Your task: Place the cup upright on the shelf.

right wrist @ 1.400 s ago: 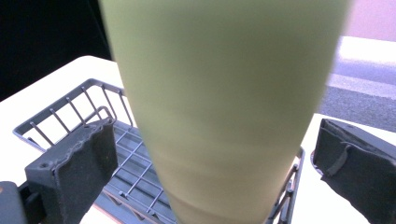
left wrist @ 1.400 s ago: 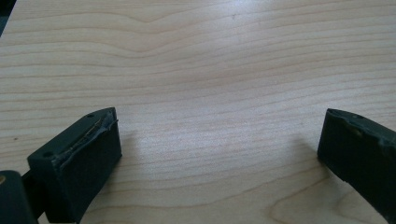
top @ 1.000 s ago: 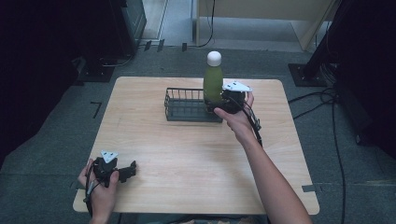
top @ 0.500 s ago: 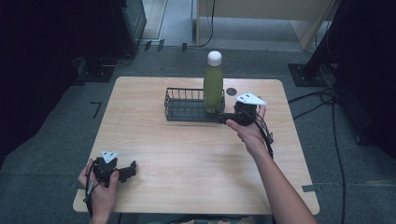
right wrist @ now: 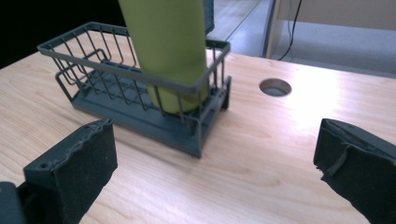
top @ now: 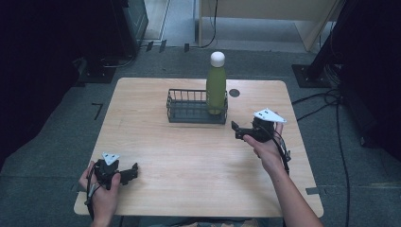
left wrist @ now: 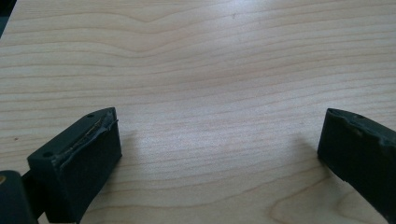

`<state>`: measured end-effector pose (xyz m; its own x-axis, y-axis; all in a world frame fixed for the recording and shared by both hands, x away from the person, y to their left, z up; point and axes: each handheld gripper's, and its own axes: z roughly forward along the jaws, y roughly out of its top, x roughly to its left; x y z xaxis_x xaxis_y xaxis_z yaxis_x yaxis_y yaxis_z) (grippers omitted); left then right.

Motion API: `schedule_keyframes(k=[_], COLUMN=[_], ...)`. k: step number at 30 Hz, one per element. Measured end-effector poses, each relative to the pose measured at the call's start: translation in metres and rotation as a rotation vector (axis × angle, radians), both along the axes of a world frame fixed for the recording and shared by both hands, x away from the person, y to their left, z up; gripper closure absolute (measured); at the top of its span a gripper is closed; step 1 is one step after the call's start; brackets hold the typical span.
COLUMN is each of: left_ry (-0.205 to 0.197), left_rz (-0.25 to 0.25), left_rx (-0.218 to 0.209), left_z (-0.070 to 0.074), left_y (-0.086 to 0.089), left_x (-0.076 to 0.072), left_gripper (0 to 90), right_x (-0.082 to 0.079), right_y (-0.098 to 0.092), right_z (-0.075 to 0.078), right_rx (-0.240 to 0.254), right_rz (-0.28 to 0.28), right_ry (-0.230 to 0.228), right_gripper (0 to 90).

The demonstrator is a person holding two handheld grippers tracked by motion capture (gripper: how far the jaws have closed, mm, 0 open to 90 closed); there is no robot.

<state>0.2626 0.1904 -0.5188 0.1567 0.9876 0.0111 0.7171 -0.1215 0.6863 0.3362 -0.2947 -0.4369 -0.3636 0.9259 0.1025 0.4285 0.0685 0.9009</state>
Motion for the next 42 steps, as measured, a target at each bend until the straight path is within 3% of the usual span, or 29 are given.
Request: schedule_keyframes(k=[23,42], left_ry=[0.001,0.001], left_rz=[0.000,0.000], left_rx=[0.002,0.002], left_z=[0.000,0.000], left_y=[0.000,0.000], left_x=[0.000,0.000], left_gripper=[0.0,0.0], right_x=[-0.045,-0.082], right_y=[-0.047,-0.090], right_z=[-0.029,-0.064], right_rx=[0.011,0.004], right_rz=[-0.068,-0.150], right_ry=[0.042,0.123], right_gripper=[0.0,0.0])
